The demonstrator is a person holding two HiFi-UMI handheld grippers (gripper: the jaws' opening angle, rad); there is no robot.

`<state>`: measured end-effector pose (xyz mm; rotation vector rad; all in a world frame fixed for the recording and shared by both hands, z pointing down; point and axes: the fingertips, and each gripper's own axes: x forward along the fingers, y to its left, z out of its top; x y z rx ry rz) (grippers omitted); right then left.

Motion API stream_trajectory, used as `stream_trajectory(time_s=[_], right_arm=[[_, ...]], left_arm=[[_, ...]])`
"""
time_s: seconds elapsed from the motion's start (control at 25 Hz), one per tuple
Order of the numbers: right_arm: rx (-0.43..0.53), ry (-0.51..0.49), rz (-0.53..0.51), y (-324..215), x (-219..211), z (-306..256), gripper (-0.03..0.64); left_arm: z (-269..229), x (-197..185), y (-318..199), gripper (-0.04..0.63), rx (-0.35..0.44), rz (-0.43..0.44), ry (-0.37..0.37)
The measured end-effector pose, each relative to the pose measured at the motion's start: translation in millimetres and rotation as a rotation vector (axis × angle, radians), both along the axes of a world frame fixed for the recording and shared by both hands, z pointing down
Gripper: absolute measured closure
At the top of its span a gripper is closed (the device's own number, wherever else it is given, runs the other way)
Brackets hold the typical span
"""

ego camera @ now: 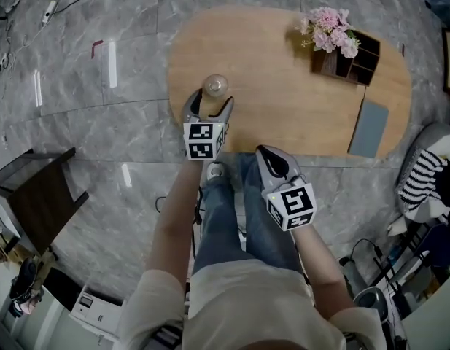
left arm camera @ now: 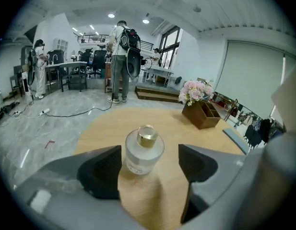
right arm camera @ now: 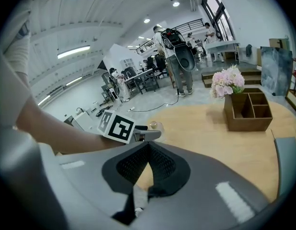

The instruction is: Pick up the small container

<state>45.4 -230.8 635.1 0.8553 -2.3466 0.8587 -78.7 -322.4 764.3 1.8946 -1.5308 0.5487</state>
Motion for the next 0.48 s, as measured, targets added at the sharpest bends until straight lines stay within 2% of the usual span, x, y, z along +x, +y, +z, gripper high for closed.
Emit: stream_trajectory(time_s=[0.28,0.48], right_arm=[[-0.053,0.008,0.008,-5,3,30,0.618],[-0.085,0.013,0.018,-7,6,46,0.618]], left_arm=[[37,-1,-25,0.201,0.009,0.047,-0.078],[53,-2,-39,0.201,0.009,0.024,-0.110]])
